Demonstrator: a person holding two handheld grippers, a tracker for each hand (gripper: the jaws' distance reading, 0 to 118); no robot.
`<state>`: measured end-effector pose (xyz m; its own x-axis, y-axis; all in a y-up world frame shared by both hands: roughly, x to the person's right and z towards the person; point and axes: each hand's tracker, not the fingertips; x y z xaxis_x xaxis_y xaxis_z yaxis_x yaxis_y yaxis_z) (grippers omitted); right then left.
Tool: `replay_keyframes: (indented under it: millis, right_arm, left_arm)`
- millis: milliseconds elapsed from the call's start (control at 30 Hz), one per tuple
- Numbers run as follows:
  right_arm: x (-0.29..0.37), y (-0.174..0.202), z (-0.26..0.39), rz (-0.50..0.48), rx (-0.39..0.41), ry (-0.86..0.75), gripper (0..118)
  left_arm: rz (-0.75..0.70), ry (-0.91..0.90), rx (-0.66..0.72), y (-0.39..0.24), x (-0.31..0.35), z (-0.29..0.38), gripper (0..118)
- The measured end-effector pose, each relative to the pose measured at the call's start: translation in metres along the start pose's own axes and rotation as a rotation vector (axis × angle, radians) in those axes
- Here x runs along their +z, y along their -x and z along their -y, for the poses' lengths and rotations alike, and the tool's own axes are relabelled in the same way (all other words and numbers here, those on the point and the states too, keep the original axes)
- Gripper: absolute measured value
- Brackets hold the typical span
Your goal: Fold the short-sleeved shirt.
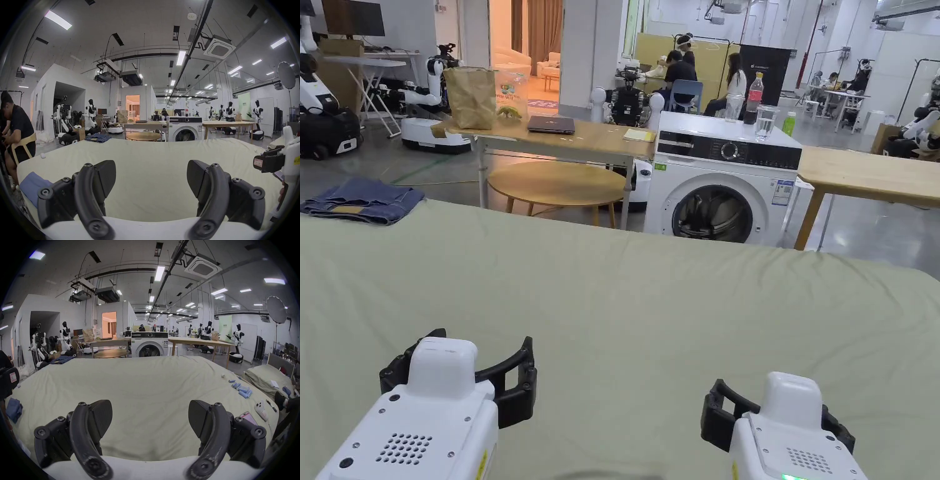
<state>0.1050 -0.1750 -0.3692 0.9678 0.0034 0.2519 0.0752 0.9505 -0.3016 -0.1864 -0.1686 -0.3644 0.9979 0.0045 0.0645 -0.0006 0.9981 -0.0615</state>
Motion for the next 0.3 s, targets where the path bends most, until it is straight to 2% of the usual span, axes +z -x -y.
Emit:
replay_keyframes:
  millis: [233, 300]
  right_arm:
    - [-0.0080, 0.0043, 0.0010, 0.019, 0.044, -0.004, 98]
    - [-0.0073, 0.0026, -0.0007, -0.016, 0.040, -0.016, 98]
  left_arm:
    - [-0.002, 0.015, 0.008, 0.0049, -0.0053, 0.0004, 91]
    - [-0.001, 0.019, 0.012, 0.0068, -0.0080, -0.0003, 91]
